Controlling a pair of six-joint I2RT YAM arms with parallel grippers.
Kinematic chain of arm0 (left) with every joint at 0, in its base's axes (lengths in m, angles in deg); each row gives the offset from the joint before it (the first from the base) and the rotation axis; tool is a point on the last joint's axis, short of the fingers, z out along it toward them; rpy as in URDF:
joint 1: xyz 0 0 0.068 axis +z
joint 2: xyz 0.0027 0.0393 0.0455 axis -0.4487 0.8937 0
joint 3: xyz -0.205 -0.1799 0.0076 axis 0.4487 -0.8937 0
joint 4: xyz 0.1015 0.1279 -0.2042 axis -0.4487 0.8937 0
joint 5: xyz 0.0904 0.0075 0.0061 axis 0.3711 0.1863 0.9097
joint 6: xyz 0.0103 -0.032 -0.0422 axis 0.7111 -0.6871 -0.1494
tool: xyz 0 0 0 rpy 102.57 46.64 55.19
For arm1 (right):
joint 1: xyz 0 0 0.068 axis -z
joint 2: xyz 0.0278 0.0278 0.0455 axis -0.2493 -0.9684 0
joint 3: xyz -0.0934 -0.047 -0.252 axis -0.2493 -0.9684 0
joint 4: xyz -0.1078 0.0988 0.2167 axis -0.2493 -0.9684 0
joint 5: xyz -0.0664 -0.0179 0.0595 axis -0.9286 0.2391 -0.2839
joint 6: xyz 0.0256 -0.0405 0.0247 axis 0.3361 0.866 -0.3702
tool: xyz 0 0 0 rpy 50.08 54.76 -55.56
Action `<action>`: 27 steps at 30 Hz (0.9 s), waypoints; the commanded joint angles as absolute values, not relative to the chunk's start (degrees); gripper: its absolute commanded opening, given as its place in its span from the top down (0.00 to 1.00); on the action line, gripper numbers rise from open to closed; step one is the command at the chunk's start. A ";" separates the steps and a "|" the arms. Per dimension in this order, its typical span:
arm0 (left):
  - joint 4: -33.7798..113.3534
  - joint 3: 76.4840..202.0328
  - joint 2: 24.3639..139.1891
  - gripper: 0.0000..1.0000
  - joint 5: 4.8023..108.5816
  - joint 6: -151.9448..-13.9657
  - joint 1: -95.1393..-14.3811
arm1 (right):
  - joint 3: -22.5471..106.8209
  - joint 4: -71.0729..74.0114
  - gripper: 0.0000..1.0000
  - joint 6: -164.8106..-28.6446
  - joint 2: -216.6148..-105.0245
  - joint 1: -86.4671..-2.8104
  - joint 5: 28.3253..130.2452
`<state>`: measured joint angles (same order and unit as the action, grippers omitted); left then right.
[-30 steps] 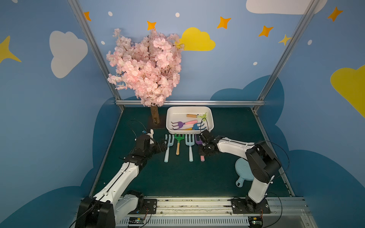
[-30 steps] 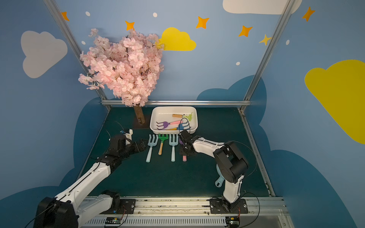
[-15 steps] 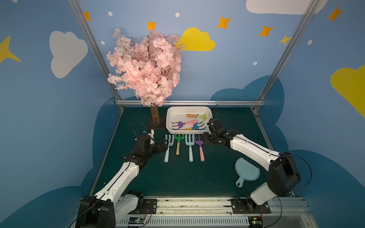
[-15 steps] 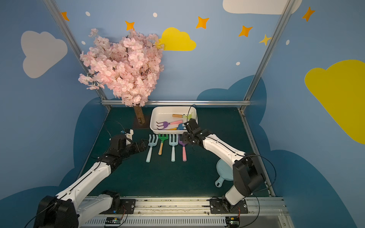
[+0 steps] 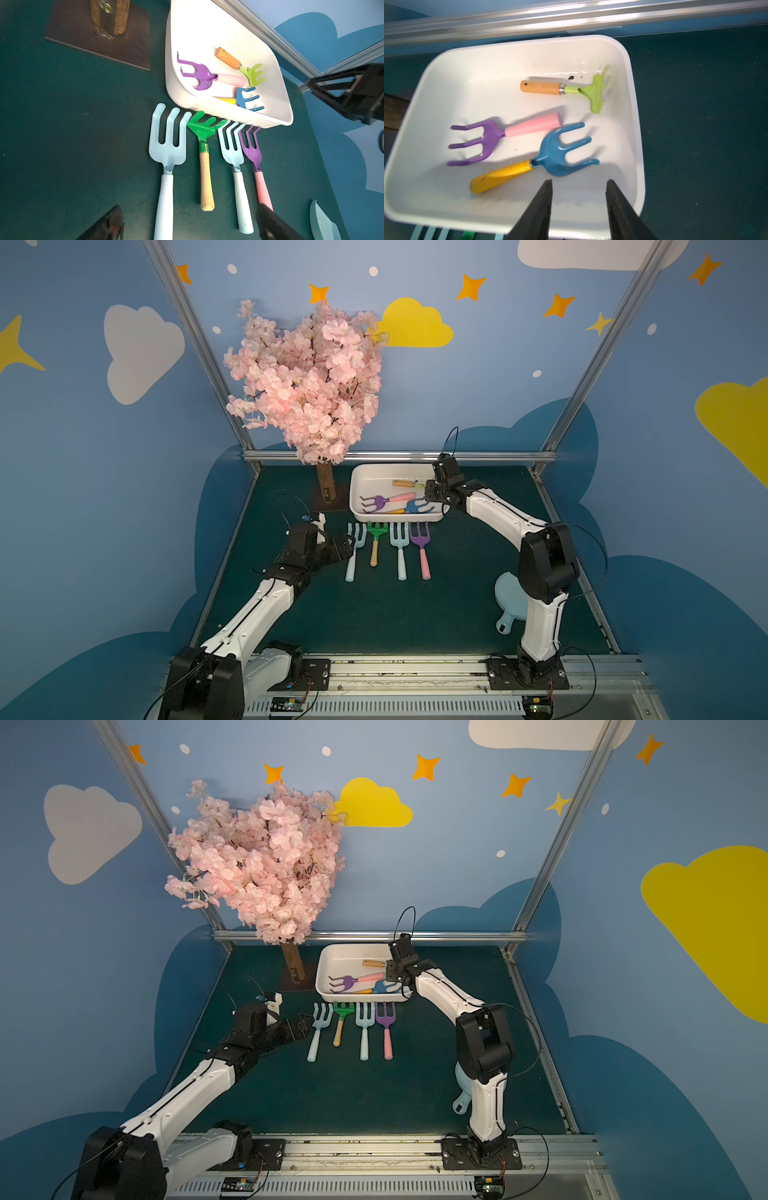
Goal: Take the hand rake out of the storage box
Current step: Pick up the rake from the storage box.
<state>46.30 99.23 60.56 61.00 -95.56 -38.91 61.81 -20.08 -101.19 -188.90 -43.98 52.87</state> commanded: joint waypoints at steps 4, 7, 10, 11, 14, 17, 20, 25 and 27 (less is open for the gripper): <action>47.34 99.95 61.42 0.00 61.56 -94.75 -38.70 | 76.99 -26.37 0.57 -98.95 -201.10 -43.09 47.77; 47.15 100.16 62.13 0.00 61.49 -94.76 -38.66 | 82.18 -27.93 0.58 -98.87 -205.63 -42.75 45.39; 46.87 100.51 63.35 0.00 61.54 -94.78 -38.69 | 86.82 -29.34 0.58 -97.33 -209.58 -42.82 42.08; 46.95 100.73 63.84 0.00 61.54 -94.75 -38.70 | 88.01 -29.92 0.58 -97.27 -210.64 -42.77 41.13; 47.10 101.56 65.11 0.00 61.72 -94.57 -38.70 | 91.23 -30.73 0.58 -97.27 -213.33 -42.39 40.82; 46.37 101.51 65.27 0.00 62.49 -94.65 -38.68 | 93.21 -30.75 0.59 -97.10 -215.60 -42.10 41.71; 45.25 100.96 64.91 0.00 62.87 -94.68 -38.70 | 94.44 -30.00 0.59 -97.59 -217.54 -41.59 42.02; 45.44 101.22 65.70 0.00 63.71 -93.96 -38.64 | 96.57 -29.11 0.63 -98.81 -219.96 -40.71 45.56; 45.47 101.53 66.40 0.00 63.82 -93.90 -38.73 | 97.63 -29.03 0.64 -98.81 -220.58 -40.53 46.17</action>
<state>46.12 100.06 65.46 63.01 -95.17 -38.91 95.05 -28.54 -98.19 -219.50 -40.89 44.68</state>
